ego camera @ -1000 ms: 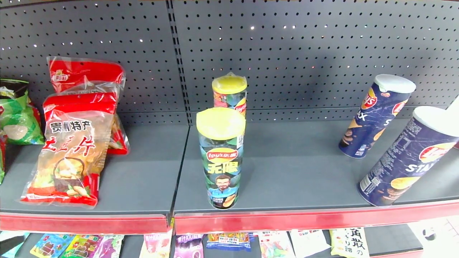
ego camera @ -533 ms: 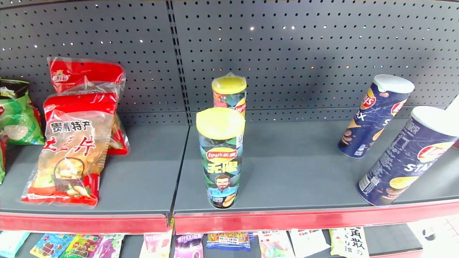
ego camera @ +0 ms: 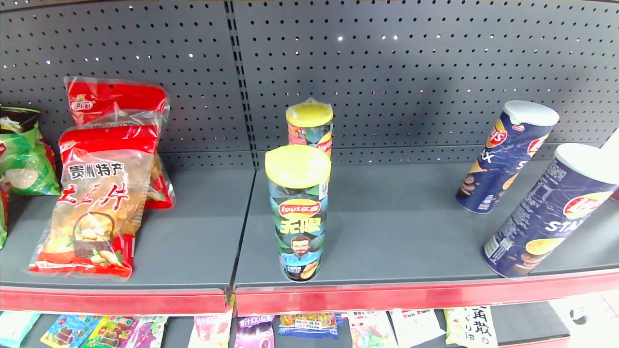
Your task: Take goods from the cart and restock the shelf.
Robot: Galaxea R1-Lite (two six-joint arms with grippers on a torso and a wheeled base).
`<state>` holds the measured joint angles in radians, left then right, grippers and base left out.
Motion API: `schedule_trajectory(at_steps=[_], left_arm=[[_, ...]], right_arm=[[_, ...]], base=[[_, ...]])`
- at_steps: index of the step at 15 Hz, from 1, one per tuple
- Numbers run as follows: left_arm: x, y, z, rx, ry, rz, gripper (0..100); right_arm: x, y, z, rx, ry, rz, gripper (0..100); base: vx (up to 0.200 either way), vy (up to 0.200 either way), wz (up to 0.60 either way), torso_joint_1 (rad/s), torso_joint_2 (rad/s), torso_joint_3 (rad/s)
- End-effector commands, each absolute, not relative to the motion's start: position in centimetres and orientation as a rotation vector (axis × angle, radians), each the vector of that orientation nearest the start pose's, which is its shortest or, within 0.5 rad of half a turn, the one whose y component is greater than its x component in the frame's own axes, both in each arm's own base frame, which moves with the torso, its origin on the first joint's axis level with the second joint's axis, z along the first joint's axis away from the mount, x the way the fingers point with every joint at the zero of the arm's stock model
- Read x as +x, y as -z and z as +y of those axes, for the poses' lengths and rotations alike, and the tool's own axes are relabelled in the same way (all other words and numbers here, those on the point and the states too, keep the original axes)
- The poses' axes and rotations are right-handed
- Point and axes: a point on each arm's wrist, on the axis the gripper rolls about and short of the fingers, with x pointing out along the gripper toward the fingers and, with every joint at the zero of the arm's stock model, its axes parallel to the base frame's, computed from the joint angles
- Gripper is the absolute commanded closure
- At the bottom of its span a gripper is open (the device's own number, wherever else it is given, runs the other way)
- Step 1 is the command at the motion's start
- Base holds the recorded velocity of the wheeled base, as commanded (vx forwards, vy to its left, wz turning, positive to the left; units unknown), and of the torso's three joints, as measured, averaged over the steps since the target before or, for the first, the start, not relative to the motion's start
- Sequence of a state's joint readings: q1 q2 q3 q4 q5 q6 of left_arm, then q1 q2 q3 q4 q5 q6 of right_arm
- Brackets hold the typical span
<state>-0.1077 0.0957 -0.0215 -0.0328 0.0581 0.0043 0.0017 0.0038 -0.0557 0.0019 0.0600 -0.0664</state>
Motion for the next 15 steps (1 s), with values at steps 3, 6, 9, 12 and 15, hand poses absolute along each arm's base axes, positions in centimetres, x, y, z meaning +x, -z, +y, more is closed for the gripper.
schedule_trajectory(at_steps=[3, 6, 9, 12, 15], left_arm=[[-1.54, -7.79, 0.27, -0.005, 0.059, 0.097, 0], [-1.57, -7.79, -0.1, -0.027, -0.17, 0.093, 0], [-1.55, -7.79, -0.24, -0.036, -0.092, 0.094, 0], [-1.67, -7.77, -0.14, -0.017, 0.024, 0.083, 0], [-2.3, -7.6, -0.07, -0.009, 0.038, 0.0, 0]], right_arm=[[-2.48, -8.29, 0.1, -0.005, -0.046, -0.031, 0], [-2.47, -8.26, -0.06, -0.098, 0.023, -0.027, 0], [-2.44, -8.31, 0.07, -0.079, -0.037, -0.024, 0], [-2.44, -8.2, 0.4, -0.076, -0.184, -0.036, 0], [-2.28, -7.77, -0.01, -0.046, 0.007, -0.017, 0]], base=[[0.0, 0.0, 0.0, 0.0, 0.0, 0.0], [0.0, 0.0, 0.0, 0.0, 0.0, 0.0], [0.0, 0.0, 0.0, 0.0, 0.0, 0.0], [0.0, 0.0, 0.0, 0.0, 0.0, 0.0], [0.0, 0.0, 0.0, 0.0, 0.0, 0.0]])
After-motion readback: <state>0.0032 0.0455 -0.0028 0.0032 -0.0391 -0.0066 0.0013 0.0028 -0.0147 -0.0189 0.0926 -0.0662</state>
